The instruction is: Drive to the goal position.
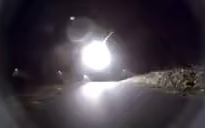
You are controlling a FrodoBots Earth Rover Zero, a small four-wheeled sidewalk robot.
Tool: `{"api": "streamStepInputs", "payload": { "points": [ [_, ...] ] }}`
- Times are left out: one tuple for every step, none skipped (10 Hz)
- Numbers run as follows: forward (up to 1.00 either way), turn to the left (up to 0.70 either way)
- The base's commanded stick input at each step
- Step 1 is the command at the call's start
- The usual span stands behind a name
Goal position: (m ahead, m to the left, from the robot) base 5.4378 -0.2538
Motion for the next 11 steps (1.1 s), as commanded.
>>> {"api": "streamStepInputs", "payload": {
  "points": [
    [1.00, 0.00],
    [1.00, 0.00],
    [1.00, 0.00],
    [1.00, 0.00],
    [1.00, 0.00],
    [1.00, 0.07],
    [1.00, 0.09],
    [1.00, 0.08],
    [1.00, 0.05],
    [1.00, 0.04],
    [1.00, 0.03]
  ]
}}
